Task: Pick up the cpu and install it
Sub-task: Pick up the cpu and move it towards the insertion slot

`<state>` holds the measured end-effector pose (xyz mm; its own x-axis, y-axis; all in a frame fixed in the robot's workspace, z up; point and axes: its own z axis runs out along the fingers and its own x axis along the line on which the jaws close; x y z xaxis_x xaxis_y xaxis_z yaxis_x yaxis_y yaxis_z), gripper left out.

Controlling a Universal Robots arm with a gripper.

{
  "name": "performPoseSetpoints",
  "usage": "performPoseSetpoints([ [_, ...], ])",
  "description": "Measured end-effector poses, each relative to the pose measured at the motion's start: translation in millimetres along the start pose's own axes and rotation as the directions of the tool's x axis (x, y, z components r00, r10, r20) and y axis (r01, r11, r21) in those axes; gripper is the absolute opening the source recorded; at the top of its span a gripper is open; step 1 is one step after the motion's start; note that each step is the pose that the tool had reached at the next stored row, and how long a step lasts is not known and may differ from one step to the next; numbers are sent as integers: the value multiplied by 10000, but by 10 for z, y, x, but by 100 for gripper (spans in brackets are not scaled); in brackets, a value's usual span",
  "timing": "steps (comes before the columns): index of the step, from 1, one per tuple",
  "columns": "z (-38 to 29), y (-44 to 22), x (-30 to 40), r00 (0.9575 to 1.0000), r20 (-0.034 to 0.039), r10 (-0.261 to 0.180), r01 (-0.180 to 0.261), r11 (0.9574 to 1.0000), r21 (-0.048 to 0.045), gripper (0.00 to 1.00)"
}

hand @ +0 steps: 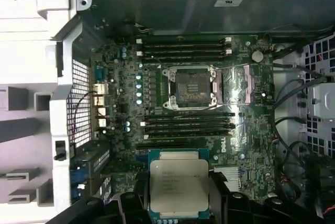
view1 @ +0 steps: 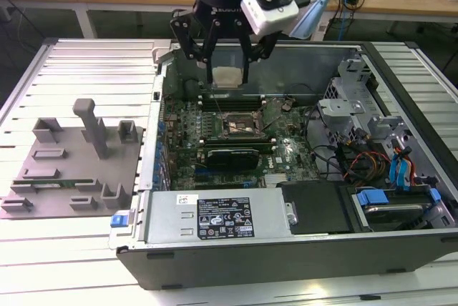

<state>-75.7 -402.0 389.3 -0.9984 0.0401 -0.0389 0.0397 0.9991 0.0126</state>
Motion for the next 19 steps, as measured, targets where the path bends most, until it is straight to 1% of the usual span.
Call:
performPoseSetpoints([
  [1, 19, 1, -18, 10000, -1, 0, 0, 10000, 2, 55],
  [2, 45, 2, -58, 10000, 0, 0, 0, 10000, 8, 55],
  [3, 76, 5, -112, 10000, 1, 0, 0, 10000, 21, 55],
  [4, 91, 6, -139, 10000, 2, 0, 0, 10000, 28, 55],
  [5, 111, 8, -181, 10000, 2, -2, 2, 10000, 41, 55],
  [7, 188, 16, -319, 10000, 4, -4, 4, 10000, 79, 55],
  [8, 216, 19, -338, 10000, 4, -3, 3, 10000, 84, 55],
  [10, 264, 26, -338, 10000, 3, -2, 2, 10000, 87, 55],
  [12, 337, 64, -335, 10000, 4, -3, 3, 10000, 85, 55],
  [14, 374, 96, -332, 10000, 4, -3, 3, 10000, 85, 55],
  [16, 441, 169, -325, 10000, 3, -4, 4, 10000, 86, 55],
  [18, 484, 216, -320, 10000, 5, -2, 2, 10000, 83, 55],
  [19, 517, 258, -316, 10000, 3, -3, 3, 10000, 85, 55],
])
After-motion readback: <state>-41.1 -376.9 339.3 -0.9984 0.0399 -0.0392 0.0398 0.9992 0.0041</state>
